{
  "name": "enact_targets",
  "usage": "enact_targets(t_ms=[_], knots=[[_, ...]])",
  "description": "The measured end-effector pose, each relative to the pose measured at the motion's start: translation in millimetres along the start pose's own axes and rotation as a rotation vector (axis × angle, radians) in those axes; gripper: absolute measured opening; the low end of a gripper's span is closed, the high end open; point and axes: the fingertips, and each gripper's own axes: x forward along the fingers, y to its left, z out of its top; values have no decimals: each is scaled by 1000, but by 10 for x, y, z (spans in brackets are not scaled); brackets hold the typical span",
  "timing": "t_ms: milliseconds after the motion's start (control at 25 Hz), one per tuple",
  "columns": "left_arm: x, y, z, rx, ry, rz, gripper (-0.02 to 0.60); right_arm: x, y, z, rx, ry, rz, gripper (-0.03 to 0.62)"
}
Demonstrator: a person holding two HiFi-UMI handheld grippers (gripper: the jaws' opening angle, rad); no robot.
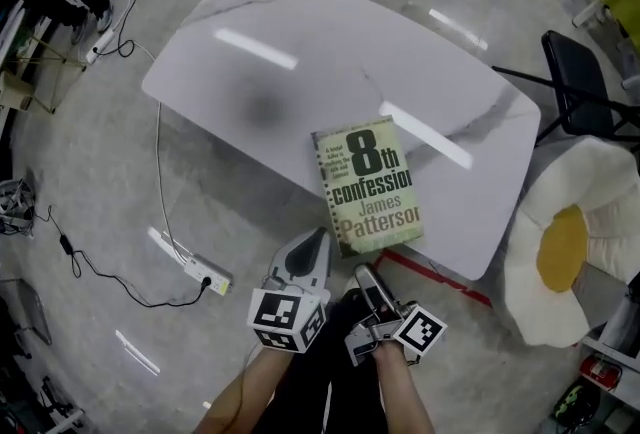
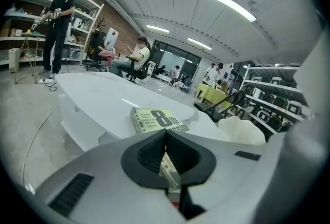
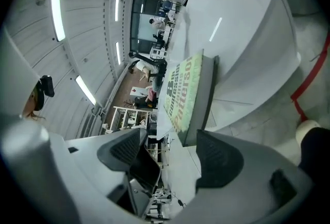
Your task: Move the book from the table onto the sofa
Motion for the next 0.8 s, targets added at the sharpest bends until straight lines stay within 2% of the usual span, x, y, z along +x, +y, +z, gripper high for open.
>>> enact_targets(t_ms=[240,480,640,800], knots=[[103,110,-252,-17,-9,4,11,54,-395,-5,17,-17,-4,328],[176,219,-452,-20,-18,9,11,249,-470,25,22,-19,95,328],[255,287,-556,-49,-27,-1,11,404,-473,51,59,-33,170,328],[308,368,-610,-52,-41,-1,11,545,-434,97,46,-46,221,328]])
